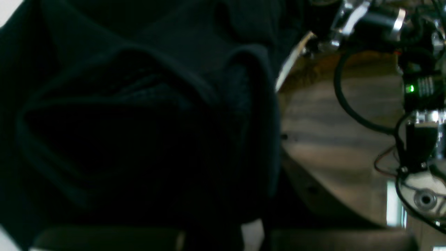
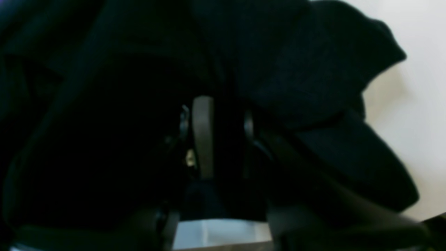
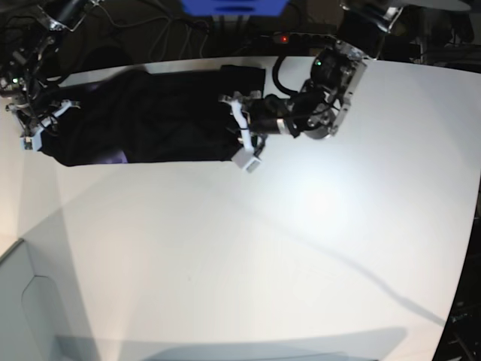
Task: Fold the T-shirt properly
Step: 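Grasp the shirt's other end with the left gripper and fold it toward the right gripper, then lower the held end onto the shirt with the left gripper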
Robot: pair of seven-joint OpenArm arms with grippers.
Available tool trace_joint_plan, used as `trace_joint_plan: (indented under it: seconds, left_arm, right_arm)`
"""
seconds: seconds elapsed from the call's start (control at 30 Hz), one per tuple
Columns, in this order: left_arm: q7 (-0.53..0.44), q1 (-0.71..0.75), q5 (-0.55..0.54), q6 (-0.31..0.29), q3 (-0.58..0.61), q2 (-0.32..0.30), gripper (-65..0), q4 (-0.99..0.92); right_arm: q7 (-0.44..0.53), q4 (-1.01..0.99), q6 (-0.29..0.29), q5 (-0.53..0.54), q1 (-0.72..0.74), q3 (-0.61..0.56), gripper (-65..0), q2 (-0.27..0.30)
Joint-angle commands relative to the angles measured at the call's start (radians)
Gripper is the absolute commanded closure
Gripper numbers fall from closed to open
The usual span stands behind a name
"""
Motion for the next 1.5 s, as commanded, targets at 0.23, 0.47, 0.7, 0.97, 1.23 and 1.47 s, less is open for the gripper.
trace_joint_plan:
  seconds: [0.23,0.47,0.7,0.97,1.23,1.47]
  left_arm:
    - [-0.011,-0.093,-0.028,-0.01,0.028,0.005,-0.3,0.01]
    - [-0.012,-0.163,-0.028,-0.01,0.099,0.031,-0.4,-0.035]
    - [-0.02,-0.229,-0.028,-0.01,0.166,0.073,-0.4,-0.104]
    - [-0.02,-0.265,0.015,-0.01,0.168,0.149,-0.4,-0.16]
    - [-0.02,-0.261,0.164,-0.021,0.168,0.215,-1.1,-0.252]
    - [-0.02,-0.261,0.159,-0.021,0.165,0.226,-23.6,-0.262]
  right_arm:
    - [-0.051,-0.004,-0.001,-0.027,-0.003,-0.002,-12.4,-0.001]
    - [-0.051,-0.003,-0.001,-0.027,-0.003,-0.002,-12.4,-0.001]
    - [-0.051,-0.003,-0.001,-0.027,-0.003,-0.03,-12.4,-0.001]
    - [-0.051,-0.003,-0.001,-0.027,-0.003,-0.03,-12.4,-0.001]
    - [-0.051,-0.003,-0.001,-0.027,-0.003,-0.03,-12.4,-0.001]
    - [-0.051,-0.003,-0.001,-0.027,-0.003,-0.03,-12.4,-0.001]
